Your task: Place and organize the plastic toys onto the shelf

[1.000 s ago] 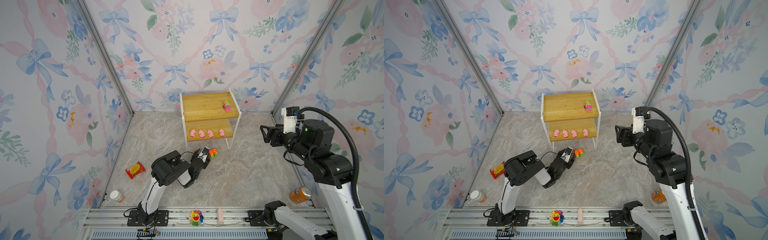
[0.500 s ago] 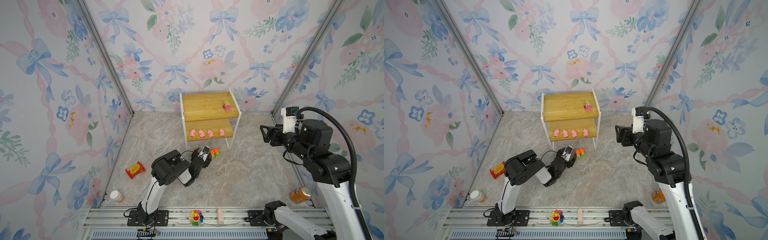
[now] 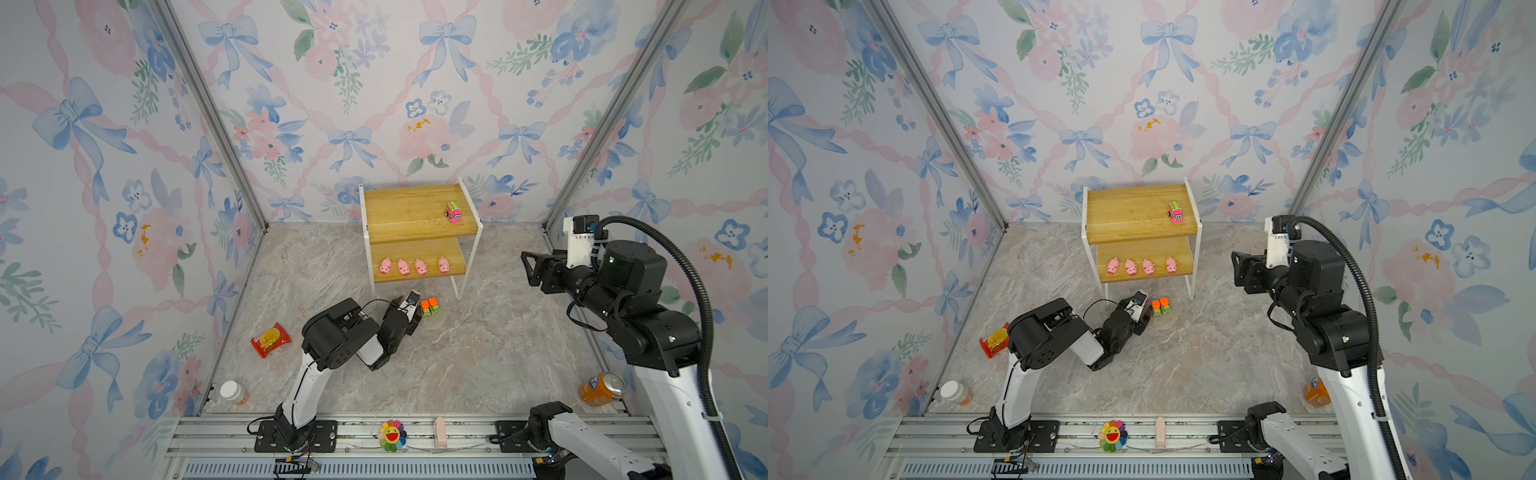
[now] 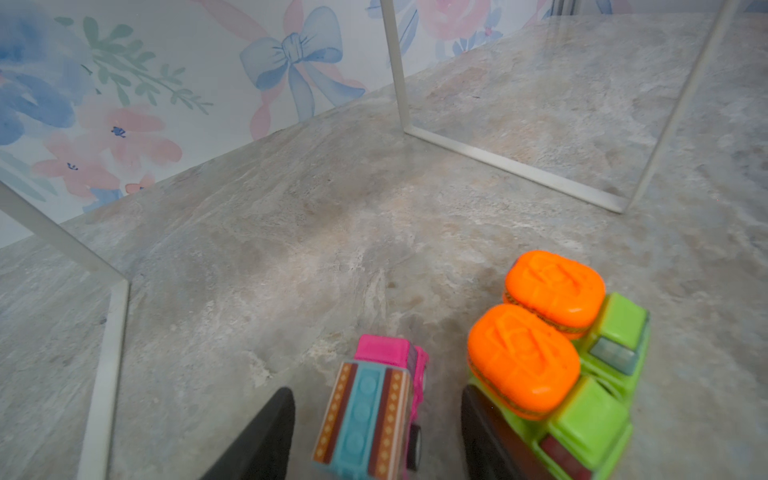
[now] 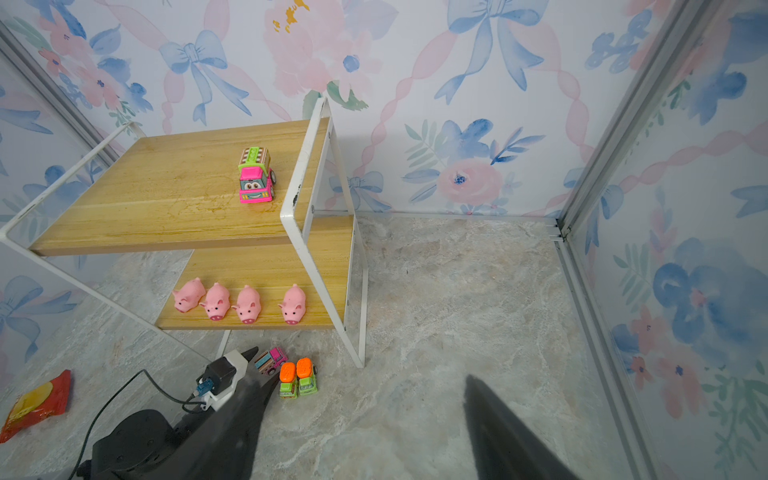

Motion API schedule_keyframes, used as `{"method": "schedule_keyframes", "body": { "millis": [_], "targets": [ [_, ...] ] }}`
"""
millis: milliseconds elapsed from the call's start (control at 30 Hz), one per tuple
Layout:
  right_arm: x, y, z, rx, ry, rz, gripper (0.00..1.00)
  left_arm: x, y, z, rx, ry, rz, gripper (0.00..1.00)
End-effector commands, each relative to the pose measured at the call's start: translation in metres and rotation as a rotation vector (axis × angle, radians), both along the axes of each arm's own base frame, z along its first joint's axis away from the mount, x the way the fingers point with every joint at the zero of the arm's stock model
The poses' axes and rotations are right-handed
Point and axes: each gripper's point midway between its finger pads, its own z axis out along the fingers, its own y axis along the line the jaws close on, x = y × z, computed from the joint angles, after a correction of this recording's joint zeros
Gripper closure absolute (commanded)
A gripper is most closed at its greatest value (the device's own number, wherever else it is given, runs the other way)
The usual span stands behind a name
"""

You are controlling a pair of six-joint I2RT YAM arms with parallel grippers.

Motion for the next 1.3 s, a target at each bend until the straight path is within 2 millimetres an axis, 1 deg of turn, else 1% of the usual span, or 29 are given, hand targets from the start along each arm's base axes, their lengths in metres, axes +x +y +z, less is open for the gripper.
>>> {"method": "schedule_keyframes", "body": {
  "millis": [0,33,67,533,667,800,967,1133,1200,1267],
  "targets": [
    [0.001,-0.002,0.0,-0.003,-0.011,-0.001,0.22,0.0,0.001,-0.01,0.029,0.031,-0.008,0.47],
    [0.0,-0.001,0.001,-0.002,-0.012,0.002,0.22,0.0,0.001,-0.01,0.025,0.032,-0.012,0.55],
    [0.0,-0.002,0.001,-0.002,-0.012,0.001,0.22,0.0,0.001,-0.01,0.025,0.035,-0.016,0.61],
    [-0.002,-0.003,0.0,-0.001,-0.013,-0.004,0.21,-0.001,0.003,-0.01,0.013,0.045,-0.017,0.67],
    [-0.004,-0.004,0.0,0.002,-0.014,-0.006,0.21,-0.005,0.003,-0.008,0.007,0.049,-0.034,0.68],
    [-0.005,-0.004,-0.002,0.006,-0.006,-0.006,0.21,-0.011,0.009,-0.006,0.008,0.054,-0.031,0.7],
    [-0.005,-0.003,-0.005,0.015,0.005,-0.002,0.21,-0.025,0.018,-0.008,0.004,0.082,-0.045,0.7],
    [-0.005,0.001,-0.009,0.024,0.025,0.018,0.22,-0.05,0.02,-0.008,0.024,0.094,-0.121,0.7],
    [-0.006,0.007,-0.014,0.023,0.048,0.051,0.21,-0.062,0.021,-0.007,0.035,0.1,-0.163,0.7],
    [-0.008,0.018,-0.023,0.024,0.085,0.12,0.21,-0.076,0.022,-0.006,0.037,0.113,-0.22,0.69]
  ]
}}
